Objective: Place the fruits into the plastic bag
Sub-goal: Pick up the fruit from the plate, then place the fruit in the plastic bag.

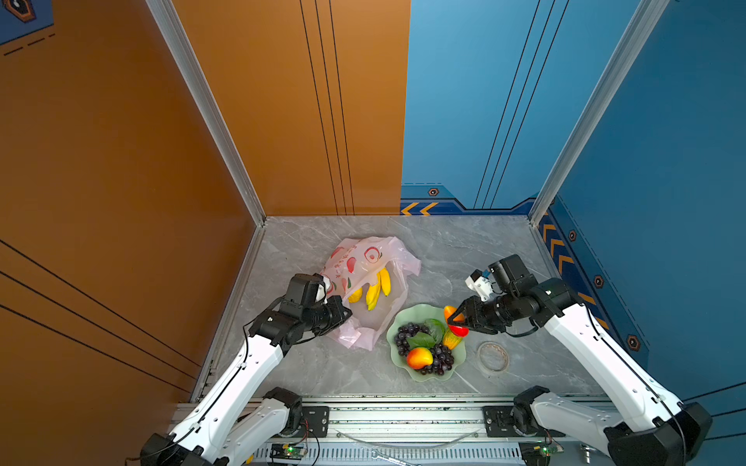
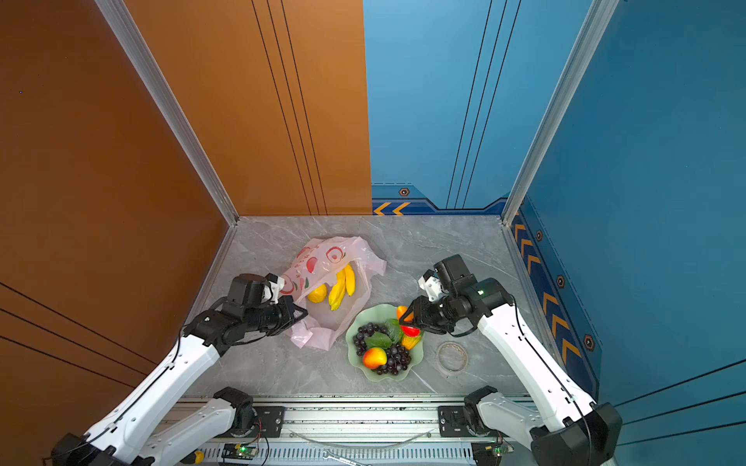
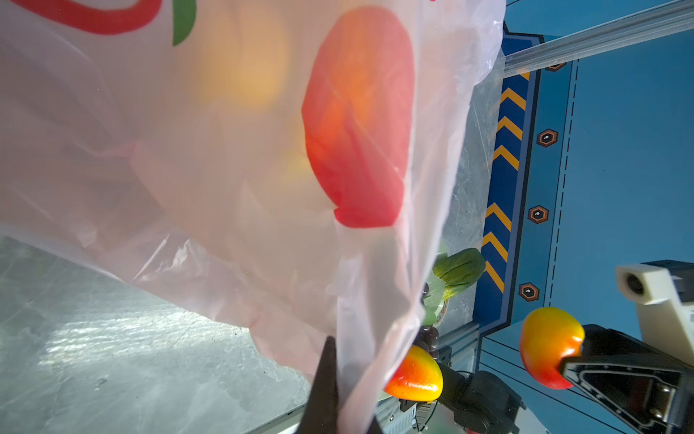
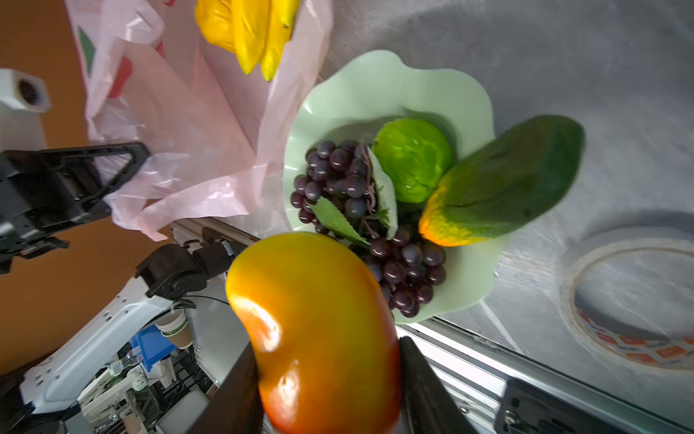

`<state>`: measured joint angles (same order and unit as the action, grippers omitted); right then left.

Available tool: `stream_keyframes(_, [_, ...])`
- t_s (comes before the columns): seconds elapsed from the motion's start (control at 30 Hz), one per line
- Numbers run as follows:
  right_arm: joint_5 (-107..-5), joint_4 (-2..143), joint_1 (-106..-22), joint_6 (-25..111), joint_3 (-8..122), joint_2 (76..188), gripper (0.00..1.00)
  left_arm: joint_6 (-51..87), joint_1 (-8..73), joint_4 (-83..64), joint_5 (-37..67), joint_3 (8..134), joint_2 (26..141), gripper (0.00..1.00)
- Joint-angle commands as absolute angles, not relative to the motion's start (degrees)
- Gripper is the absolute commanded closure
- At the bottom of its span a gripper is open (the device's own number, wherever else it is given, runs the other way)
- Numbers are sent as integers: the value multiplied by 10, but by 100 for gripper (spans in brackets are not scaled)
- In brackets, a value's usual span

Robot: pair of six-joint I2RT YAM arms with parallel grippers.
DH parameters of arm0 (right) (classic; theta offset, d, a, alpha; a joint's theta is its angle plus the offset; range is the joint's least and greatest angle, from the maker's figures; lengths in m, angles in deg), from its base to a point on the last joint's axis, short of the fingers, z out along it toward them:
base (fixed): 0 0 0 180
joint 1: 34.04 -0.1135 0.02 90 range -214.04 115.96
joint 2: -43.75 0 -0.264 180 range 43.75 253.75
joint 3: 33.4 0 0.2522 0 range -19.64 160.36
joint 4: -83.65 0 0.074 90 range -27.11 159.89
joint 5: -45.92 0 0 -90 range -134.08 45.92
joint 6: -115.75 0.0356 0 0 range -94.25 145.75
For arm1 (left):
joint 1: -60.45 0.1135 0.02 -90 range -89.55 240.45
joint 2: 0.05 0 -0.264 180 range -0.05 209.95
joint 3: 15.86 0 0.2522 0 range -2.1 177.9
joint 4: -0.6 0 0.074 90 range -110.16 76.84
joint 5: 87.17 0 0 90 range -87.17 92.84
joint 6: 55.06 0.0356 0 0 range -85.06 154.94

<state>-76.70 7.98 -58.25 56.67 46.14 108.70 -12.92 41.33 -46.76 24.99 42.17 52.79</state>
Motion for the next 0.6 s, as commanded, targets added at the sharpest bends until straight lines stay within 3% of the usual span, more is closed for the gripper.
stream_keyframes(0.0, [-798,83,-600,595,500,1117,53,-123,419,-479,253,423,516,100])
stream_keyframes(0.57, [-832,269,-736,689,674,1417,53,-147,416,-479,238,419,499,100])
